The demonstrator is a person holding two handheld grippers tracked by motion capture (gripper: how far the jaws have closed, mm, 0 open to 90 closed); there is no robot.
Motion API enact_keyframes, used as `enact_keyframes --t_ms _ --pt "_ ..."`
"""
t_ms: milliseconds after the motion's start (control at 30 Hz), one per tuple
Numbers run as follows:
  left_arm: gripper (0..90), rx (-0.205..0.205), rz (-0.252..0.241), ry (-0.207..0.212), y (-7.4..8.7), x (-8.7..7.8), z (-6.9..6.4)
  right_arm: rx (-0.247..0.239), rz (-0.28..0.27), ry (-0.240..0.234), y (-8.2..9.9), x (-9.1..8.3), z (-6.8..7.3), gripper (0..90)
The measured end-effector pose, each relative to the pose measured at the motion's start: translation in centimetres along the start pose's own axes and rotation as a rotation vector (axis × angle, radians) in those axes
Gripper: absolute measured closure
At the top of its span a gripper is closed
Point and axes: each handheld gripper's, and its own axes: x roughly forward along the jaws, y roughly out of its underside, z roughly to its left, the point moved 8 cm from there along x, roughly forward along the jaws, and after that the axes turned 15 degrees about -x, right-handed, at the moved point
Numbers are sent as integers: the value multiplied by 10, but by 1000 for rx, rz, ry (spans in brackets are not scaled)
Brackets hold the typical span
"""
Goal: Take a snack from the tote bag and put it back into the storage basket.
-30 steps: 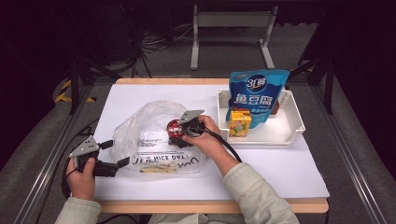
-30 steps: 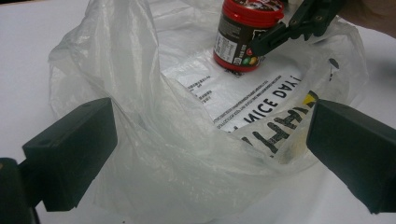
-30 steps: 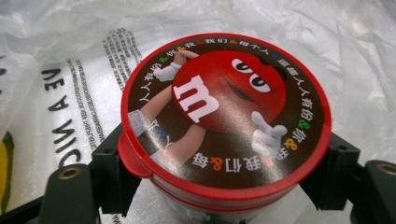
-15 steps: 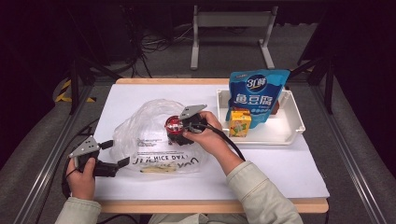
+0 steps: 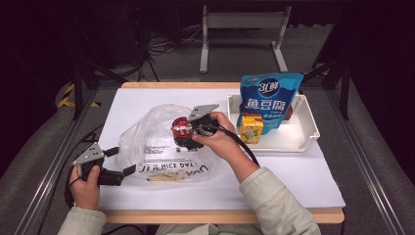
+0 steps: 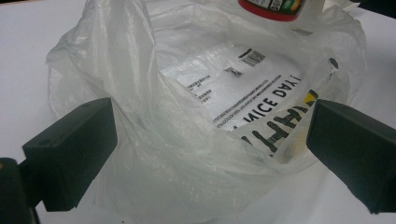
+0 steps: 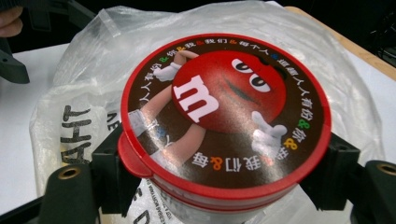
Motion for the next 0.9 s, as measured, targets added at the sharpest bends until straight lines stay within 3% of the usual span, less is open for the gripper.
enact_keyframes --t_ms 533,900 --pt "23 5 2 -3 0 1 0 -19 -6 21 -17 -33 -4 254" --pt "23 5 1 -4 0 0 0 -42 22 34 -18 -56 -4 254"
